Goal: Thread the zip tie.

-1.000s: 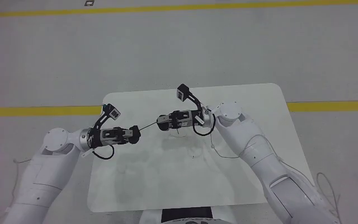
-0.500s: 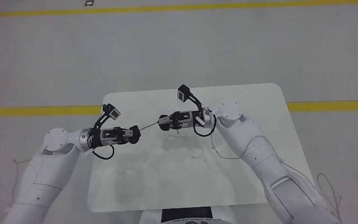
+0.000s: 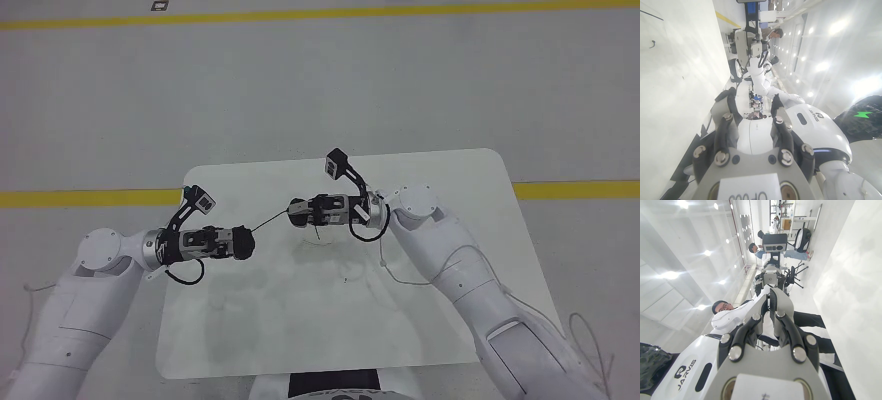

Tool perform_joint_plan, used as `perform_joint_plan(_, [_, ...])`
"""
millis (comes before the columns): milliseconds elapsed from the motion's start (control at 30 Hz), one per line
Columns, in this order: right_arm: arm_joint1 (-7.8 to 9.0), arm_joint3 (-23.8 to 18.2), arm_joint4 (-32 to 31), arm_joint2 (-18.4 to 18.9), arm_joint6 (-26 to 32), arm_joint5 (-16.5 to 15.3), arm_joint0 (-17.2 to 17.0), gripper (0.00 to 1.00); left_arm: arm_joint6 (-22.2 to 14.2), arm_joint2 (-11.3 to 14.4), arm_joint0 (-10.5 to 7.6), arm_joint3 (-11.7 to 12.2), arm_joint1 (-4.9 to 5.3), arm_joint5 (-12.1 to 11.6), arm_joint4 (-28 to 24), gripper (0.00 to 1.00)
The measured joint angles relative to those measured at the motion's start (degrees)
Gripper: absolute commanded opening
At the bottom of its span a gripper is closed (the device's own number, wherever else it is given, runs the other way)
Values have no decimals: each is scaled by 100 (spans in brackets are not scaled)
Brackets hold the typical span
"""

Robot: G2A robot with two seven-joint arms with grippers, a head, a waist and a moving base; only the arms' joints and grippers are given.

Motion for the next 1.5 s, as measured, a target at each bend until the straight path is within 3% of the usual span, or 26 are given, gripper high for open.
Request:
perform_joint_plan(333, [33,-150,-71,69,-113,-13,-39,0,84,23,16,-29,-14,-49,-14,100])
perform_joint_plan(467, [21,-319,104,66,-402,-32,-196,0,276,121,64,123,-87,-476,-492,100])
perform_joint_plan(567, [1,-368,198,24,-563,-64,-254,0,327,164,-27,257,-167,-487,-741,100])
perform_joint_plan(767, [-40,-399,214,-84,-877,-111,-290,0,298,276,-261,527,-367,-480,-759,100])
perform_joint_plan(1167, [-26,-670,152,-145,-927,-27,-455,0,527,325,-232,418,-395,-469,-727,100])
perform_joint_plan(1500, [-36,-659,237,-180,-954,-79,-464,0,708,354,-241,364,-409,-455,-684,100])
